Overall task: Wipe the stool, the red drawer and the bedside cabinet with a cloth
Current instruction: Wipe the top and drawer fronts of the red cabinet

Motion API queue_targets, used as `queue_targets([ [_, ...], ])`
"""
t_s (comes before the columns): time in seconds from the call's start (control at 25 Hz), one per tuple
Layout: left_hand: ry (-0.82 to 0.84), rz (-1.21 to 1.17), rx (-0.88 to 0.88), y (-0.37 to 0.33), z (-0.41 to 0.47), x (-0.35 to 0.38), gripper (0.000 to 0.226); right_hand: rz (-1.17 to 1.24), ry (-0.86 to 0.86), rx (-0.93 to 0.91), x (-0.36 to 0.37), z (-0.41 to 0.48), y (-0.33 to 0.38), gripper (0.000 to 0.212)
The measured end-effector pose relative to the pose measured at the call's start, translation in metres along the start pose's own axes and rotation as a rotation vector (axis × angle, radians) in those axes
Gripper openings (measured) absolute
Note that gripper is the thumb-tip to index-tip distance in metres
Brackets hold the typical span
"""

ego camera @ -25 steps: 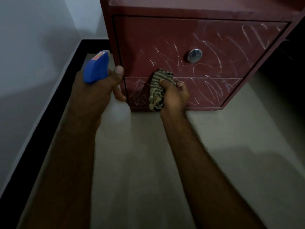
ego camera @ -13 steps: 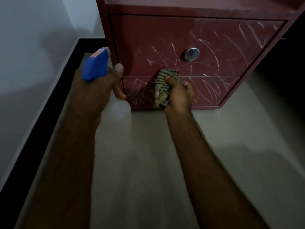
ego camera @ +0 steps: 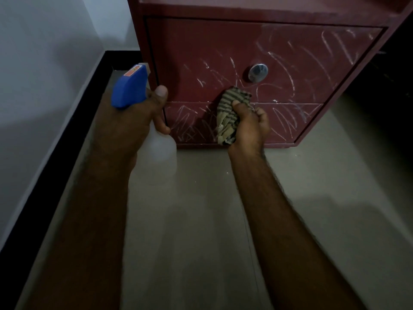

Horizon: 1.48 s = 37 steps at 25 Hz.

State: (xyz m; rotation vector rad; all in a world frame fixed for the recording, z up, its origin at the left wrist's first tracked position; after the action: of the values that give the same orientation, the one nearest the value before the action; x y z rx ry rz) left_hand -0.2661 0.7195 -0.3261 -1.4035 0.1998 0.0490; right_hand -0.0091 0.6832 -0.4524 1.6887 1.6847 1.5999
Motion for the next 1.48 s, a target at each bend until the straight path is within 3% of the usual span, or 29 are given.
queue_targets([
  [0.28,-0.008,-0.028,0.002,-0.001,0.000,0.003,0.014,0.008,-0.031,0.043,-0.007,0.010,-0.006,0.047],
  [0.44,0.001,-0.042,-0.026,-0.001,-0.003,0.008,0.016,0.068,0.036,0.188,0.001,0.011,-0.020,0.052],
  [0.6,0.010,-0.040,-0.021,-0.004,-0.005,0.010,0.013,0.053,0.088,0.278,0.011,0.011,-0.026,0.032],
  [0.96,0.014,-0.027,0.000,-0.006,-0.005,0.011,0.009,-0.004,0.009,0.066,0.009,0.003,0.014,0.049],
  [1.16,0.013,-0.042,0.016,-0.010,-0.007,0.011,0.017,-0.023,-0.034,0.024,0.008,-0.002,0.020,0.052],
  [1.48,0.022,-0.043,0.023,-0.010,-0.007,0.012,0.008,0.039,-0.040,0.044,0.008,-0.002,0.021,0.060],
])
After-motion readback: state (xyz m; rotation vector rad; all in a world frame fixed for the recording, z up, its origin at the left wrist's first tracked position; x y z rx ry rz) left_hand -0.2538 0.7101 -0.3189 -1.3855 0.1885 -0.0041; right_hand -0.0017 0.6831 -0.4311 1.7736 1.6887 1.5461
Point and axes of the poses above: each hand's wrist, its own z-axis towards the middle knuckle, its own x-axis out of the palm, y = z × x, the point moved 8 cm from there along z, towards the middle knuckle, and after that the axes turned 5 degrees about -y, right-handed, at the moved point
